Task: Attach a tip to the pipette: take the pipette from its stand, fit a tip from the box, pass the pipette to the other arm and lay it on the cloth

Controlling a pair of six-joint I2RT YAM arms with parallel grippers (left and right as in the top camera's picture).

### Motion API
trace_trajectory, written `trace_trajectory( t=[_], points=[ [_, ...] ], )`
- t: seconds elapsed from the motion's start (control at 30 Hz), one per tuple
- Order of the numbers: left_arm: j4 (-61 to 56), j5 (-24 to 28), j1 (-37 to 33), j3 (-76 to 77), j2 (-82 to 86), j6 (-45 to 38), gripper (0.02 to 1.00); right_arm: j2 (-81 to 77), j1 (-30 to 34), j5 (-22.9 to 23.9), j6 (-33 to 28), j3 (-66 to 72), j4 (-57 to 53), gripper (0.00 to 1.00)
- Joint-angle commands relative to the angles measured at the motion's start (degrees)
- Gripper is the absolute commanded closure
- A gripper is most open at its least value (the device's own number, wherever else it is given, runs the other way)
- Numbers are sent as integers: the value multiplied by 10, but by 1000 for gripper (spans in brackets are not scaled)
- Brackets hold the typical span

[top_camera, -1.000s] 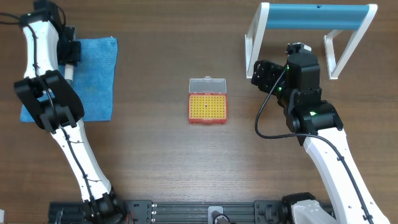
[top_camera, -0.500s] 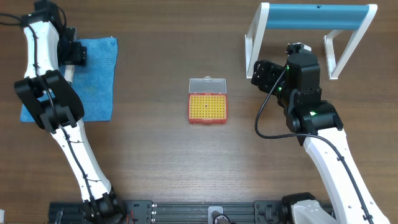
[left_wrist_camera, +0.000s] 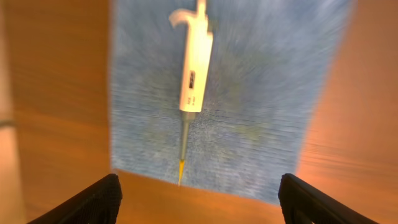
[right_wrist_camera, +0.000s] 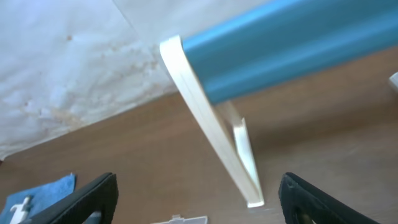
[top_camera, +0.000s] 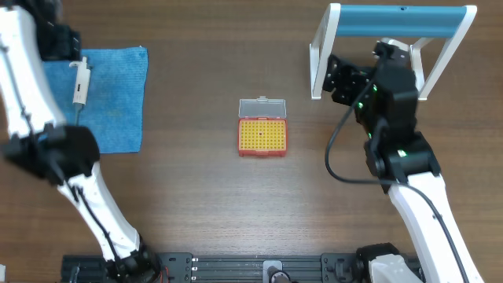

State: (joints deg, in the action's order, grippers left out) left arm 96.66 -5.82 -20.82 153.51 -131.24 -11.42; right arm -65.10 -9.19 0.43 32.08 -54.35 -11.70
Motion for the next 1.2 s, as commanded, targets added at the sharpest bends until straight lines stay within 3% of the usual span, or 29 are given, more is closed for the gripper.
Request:
trace_trajectory(
  t=[0.03,0.17,0.33,0.43,0.53,0.63,0.77,0.93,1.2],
  points=[
    [7,94,3,12,179,16,194,117,-5,114,-58,-3,-63,156],
    [7,159,3,-104,352,15,194,237,-23,133,-104,-3,-167,156],
    [-16,205,3,-424,612,17,194,399,-67,138,-148,58,-236,137],
    [-133,223,3,-619,758,78,191,473,-79,136,-178,114,-214,117],
    [-330,259,3,-807,899,188,191,542,-81,136,-194,179,-168,27],
    [-481,264,3,-942,995,209,191,580,-81,135,-230,227,-144,20],
    [-567,275,3,-1078,1070,209,191,586,-81,146,-238,275,-148,27],
    [-556,275,3,-1154,1077,209,191,585,-81,146,-238,302,-170,25],
    [-553,275,3,-1252,1077,209,191,585,-81,146,-238,302,-347,25]
  ],
)
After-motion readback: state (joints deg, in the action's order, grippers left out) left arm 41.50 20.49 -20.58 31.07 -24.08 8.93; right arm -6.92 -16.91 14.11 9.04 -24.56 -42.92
